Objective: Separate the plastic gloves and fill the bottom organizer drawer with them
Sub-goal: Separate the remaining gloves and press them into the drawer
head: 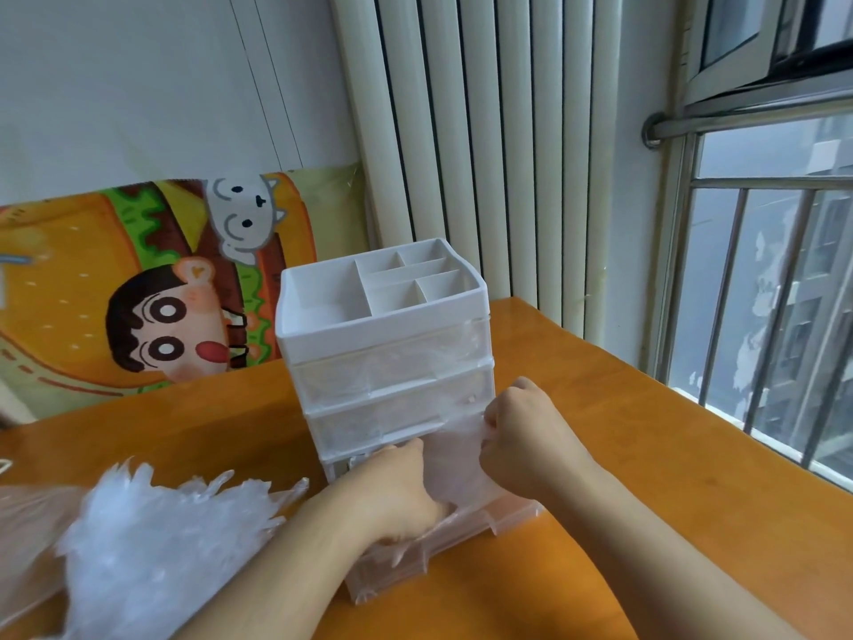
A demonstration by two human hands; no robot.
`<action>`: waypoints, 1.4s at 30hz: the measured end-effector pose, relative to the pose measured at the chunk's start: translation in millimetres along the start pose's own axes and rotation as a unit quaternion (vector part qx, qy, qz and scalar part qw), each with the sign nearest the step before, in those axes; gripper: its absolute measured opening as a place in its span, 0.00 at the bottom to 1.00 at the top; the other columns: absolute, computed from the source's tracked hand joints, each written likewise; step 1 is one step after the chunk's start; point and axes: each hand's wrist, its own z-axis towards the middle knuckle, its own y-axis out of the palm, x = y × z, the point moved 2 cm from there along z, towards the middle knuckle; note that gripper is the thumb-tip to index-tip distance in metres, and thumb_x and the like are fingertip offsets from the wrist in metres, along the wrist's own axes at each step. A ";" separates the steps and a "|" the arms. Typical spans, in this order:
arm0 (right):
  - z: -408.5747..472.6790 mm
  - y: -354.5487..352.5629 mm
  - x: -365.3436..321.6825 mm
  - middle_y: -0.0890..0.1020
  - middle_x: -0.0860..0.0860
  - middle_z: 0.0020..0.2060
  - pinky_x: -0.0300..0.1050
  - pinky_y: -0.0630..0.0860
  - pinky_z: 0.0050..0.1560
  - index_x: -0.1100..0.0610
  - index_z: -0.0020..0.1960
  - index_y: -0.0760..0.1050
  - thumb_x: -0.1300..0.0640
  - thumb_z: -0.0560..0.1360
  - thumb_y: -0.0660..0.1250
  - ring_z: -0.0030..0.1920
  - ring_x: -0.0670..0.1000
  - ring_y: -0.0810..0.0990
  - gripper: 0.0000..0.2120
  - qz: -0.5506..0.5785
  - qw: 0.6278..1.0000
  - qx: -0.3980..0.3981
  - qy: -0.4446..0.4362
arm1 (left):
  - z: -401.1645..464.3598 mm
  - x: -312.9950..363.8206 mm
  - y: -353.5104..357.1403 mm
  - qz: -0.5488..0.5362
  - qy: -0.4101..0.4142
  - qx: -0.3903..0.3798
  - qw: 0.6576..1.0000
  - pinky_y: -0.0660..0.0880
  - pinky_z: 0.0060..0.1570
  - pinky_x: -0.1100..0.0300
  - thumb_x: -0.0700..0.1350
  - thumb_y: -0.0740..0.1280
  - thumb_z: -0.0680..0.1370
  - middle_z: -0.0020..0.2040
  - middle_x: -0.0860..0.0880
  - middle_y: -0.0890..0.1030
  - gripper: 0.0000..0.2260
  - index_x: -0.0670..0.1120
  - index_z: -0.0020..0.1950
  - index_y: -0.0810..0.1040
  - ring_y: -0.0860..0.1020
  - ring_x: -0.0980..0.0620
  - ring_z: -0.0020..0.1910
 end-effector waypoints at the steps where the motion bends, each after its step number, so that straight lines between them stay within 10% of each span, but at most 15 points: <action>1: -0.3 -0.9 0.5 0.72 0.50 0.43 0.37 0.66 0.30 0.56 0.34 0.72 0.68 0.73 0.66 0.43 0.50 0.74 0.13 -0.001 1.000 -0.002 0.006 | -1.6 0.9 0.2 -0.003 0.008 0.008 1.000 0.81 0.59 0.49 0.66 0.70 0.71 0.65 0.57 0.79 0.34 0.61 0.75 0.66 0.80 0.51 0.60; 9: -6.5 -7.7 -0.5 0.72 0.51 0.32 0.40 0.61 0.26 0.57 0.35 0.70 0.69 0.73 0.63 0.30 0.50 0.67 0.11 -0.007 0.998 -0.054 0.028 | -4.8 2.7 2.4 0.004 0.021 0.047 0.999 0.86 0.43 0.52 0.59 0.71 0.75 0.64 0.54 0.79 0.33 0.61 0.77 0.62 0.85 0.52 0.45; 22: -1.1 1.6 3.5 0.71 0.50 0.33 0.42 0.63 0.28 0.54 0.31 0.66 0.66 0.72 0.62 0.32 0.51 0.67 0.14 -0.004 0.995 -0.098 0.028 | -2.4 -0.2 -6.8 0.165 0.007 0.017 0.986 0.82 0.48 0.52 0.55 0.69 0.79 0.49 0.52 0.81 0.12 0.51 0.58 0.75 0.82 0.51 0.45; 27: 2.7 8.7 4.7 0.73 0.50 0.34 0.44 0.64 0.29 0.54 0.32 0.68 0.65 0.71 0.63 0.32 0.52 0.69 0.12 -0.010 0.995 -0.089 0.036 | -14.6 14.3 -7.8 0.145 0.074 0.108 0.981 0.79 0.57 0.52 0.55 0.66 0.83 0.63 0.53 0.78 0.14 0.53 0.67 0.78 0.80 0.50 0.57; 37: 1.5 0.7 5.4 0.81 0.47 0.48 0.47 0.84 0.40 0.50 0.53 0.82 0.51 0.77 0.74 0.43 0.52 0.83 0.07 -0.038 0.997 -0.062 0.023 | 7.0 6.7 2.9 0.034 0.009 -0.064 0.997 0.77 0.65 0.52 0.58 0.69 0.79 0.71 0.50 0.74 0.28 0.53 0.78 0.68 0.78 0.49 0.63; 42: -18.8 -29.0 -20.2 0.80 0.44 0.39 0.45 0.80 0.35 0.50 0.42 0.80 0.53 0.78 0.69 0.37 0.47 0.79 0.06 0.002 0.994 0.052 -0.097 | 12.9 5.2 5.1 0.039 0.020 -0.056 0.997 0.75 0.41 0.58 0.52 0.67 0.76 0.49 0.49 0.81 0.20 0.47 0.66 0.76 0.76 0.54 0.40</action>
